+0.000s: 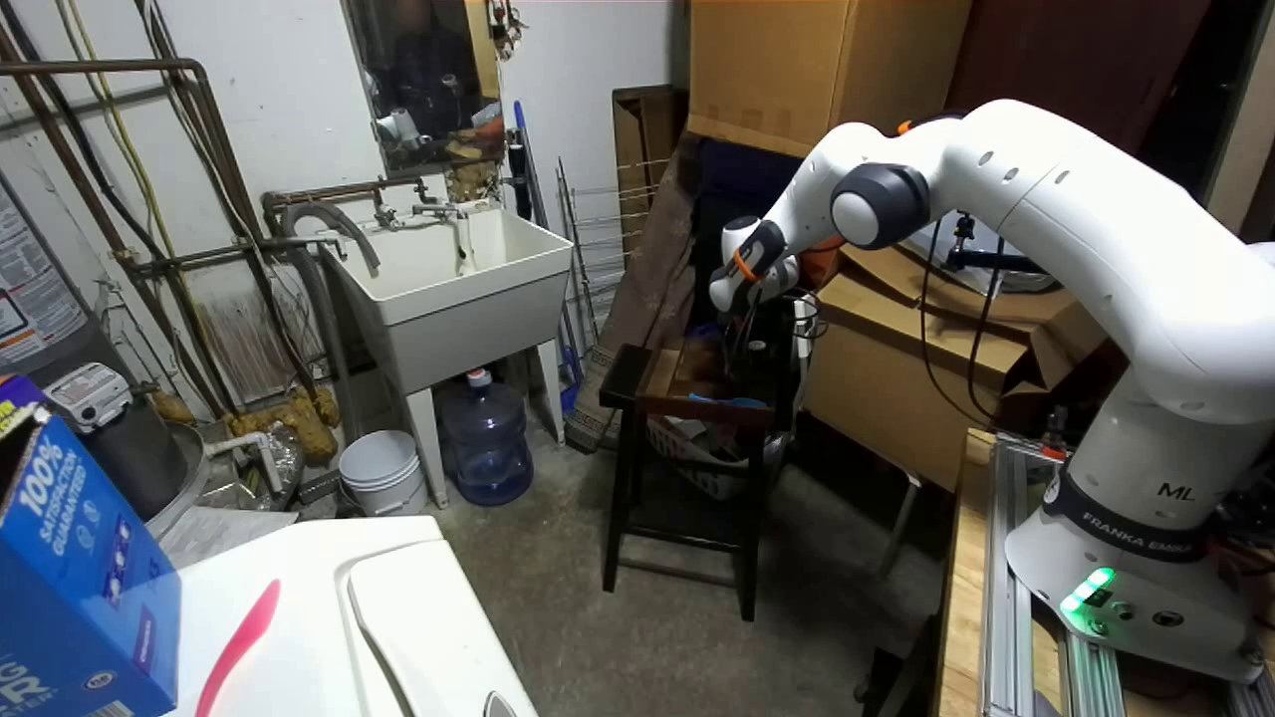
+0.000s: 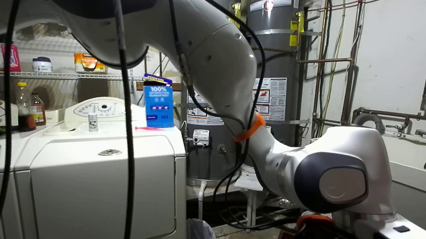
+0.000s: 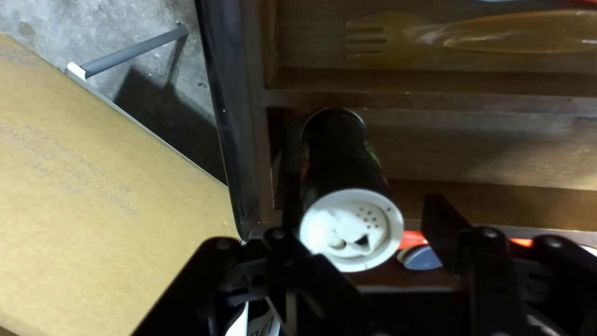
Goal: Pick up the black container from the stool and place it on top of the washing machine on the right.
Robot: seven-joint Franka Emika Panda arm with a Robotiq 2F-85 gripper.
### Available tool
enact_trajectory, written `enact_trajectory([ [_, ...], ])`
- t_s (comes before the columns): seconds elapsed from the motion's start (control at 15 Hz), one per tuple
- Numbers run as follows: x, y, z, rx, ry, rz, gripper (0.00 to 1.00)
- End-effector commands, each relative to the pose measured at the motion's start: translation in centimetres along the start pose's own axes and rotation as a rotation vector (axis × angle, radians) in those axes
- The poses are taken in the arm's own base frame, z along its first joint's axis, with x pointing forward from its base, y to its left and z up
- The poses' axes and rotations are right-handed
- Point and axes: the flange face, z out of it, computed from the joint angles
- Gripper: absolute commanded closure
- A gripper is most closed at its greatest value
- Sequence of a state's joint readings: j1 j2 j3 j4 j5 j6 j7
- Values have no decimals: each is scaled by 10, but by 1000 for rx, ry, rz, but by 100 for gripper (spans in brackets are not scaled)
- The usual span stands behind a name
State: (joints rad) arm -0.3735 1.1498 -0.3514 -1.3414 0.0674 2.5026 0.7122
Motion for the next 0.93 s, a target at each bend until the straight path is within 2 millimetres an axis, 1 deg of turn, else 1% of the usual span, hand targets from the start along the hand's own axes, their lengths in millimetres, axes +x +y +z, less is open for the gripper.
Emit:
enact_trajectory([
  [0.0,1,-7,1,10,-1,6,61],
  [0.13,0,-4,-3,9,-3,8,74],
  [0.2,-5,-2,-10,9,5,-1,80],
  [0.27,-7,-1,-16,14,15,-6,80],
  [0.33,-12,1,-26,18,29,-20,80],
  [0.47,-24,2,-51,38,86,-75,80],
  [0.67,-42,-7,-93,71,182,-164,80],
  [0.73,-50,-8,-109,81,212,-195,80],
  [0.87,-73,-16,-138,111,266,-286,80],
])
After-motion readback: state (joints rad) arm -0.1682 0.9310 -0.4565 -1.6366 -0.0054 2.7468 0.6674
